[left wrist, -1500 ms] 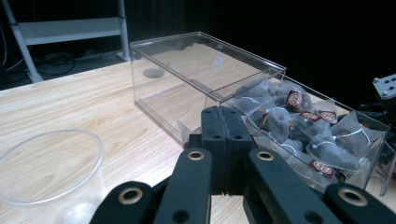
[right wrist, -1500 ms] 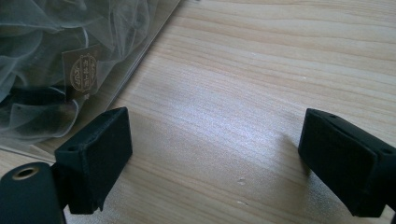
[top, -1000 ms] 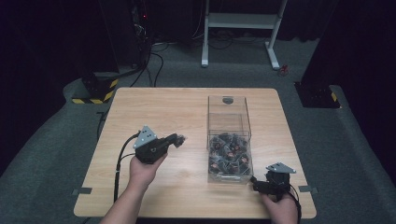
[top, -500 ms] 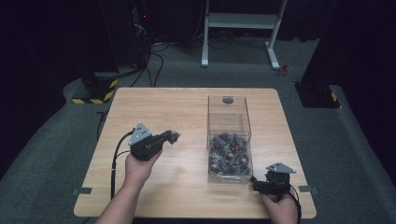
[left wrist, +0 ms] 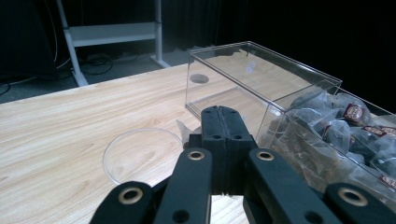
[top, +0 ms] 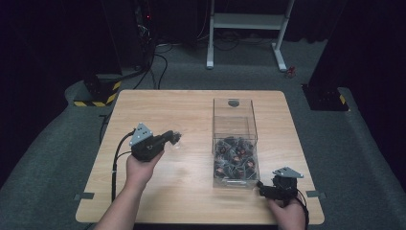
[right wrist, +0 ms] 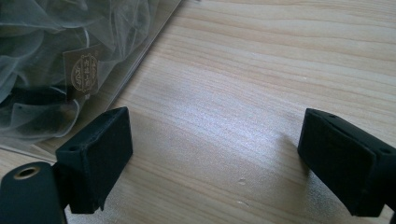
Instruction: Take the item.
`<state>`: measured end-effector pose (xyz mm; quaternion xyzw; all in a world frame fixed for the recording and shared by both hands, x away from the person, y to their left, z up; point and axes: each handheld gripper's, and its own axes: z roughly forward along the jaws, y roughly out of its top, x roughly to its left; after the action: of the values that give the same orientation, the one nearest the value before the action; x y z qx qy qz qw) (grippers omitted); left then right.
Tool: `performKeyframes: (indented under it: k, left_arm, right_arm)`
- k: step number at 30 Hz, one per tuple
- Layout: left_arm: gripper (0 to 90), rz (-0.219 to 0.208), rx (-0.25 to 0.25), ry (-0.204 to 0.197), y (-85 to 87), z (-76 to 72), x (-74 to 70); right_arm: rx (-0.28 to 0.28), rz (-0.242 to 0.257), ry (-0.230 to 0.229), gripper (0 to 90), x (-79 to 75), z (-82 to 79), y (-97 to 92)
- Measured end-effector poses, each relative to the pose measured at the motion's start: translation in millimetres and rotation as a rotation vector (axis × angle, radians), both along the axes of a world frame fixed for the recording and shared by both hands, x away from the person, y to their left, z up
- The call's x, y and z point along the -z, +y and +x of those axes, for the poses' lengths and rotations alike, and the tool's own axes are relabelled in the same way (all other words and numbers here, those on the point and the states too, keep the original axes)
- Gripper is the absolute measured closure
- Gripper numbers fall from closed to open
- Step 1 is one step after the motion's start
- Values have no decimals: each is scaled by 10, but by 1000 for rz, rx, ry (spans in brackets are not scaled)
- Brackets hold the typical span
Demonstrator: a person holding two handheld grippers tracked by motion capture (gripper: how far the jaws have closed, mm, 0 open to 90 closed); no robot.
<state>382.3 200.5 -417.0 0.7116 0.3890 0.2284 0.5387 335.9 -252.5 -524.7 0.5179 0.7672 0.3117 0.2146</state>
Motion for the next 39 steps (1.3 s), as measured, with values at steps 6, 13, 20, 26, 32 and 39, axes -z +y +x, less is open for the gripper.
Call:
performKeyframes:
  k: [6, 13, 20, 26, 32, 39]
  left_arm:
    - [898, 5, -10, -7, 12, 40, -31]
    - [898, 12, -12, -7, -7, 84, -52]
    - [898, 33, -18, -4, 1, 147, -62]
    - [898, 26, -30, 7, 42, 207, -80]
    - [898, 30, -37, 4, 25, 283, -158]
    - [898, 50, -62, 30, 3, 449, -120]
  right_arm:
    - [0, 1, 2, 99, -1, -1, 0]
    - [0, 1, 3, 99, -1, -1, 1]
    - [-1, 1, 1, 98, 0, -1, 1]
    - [-2, 1, 1, 98, 0, -1, 1]
    - [-3, 0, 0, 98, 0, 0, 0]
    - [-8, -1, -1, 99, 0, 1, -1]
